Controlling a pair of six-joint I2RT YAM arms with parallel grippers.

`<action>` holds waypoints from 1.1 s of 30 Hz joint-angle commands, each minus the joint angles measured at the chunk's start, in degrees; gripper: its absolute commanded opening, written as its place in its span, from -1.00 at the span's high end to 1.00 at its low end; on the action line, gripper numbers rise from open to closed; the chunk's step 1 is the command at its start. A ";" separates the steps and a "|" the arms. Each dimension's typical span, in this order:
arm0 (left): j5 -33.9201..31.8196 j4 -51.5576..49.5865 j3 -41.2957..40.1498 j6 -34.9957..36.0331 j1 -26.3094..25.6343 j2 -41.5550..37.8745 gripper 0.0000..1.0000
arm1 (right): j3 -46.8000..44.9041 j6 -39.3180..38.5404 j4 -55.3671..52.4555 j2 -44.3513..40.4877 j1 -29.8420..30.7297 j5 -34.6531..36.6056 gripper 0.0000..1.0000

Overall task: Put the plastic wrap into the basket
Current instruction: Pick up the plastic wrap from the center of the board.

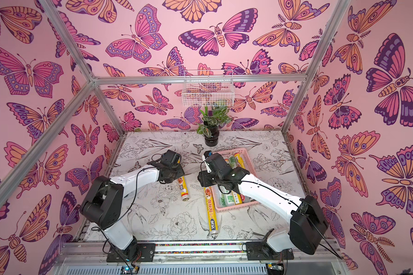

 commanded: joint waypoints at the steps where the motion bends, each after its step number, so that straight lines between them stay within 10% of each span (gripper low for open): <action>1: 0.34 -4.25 2.82 2.25 0.33 2.80 -0.24 | 1.23 0.94 -0.23 -0.32 0.48 1.33 -0.17; 18: -3.19 -12.27 10.21 4.52 0.33 11.41 0.17 | -0.40 0.75 -0.56 -2.29 0.47 2.95 -0.19; 33: -8.26 -12.57 9.86 1.24 -8.12 -6.63 0.43 | -4.61 -0.74 -3.03 -12.54 -0.50 17.17 -0.22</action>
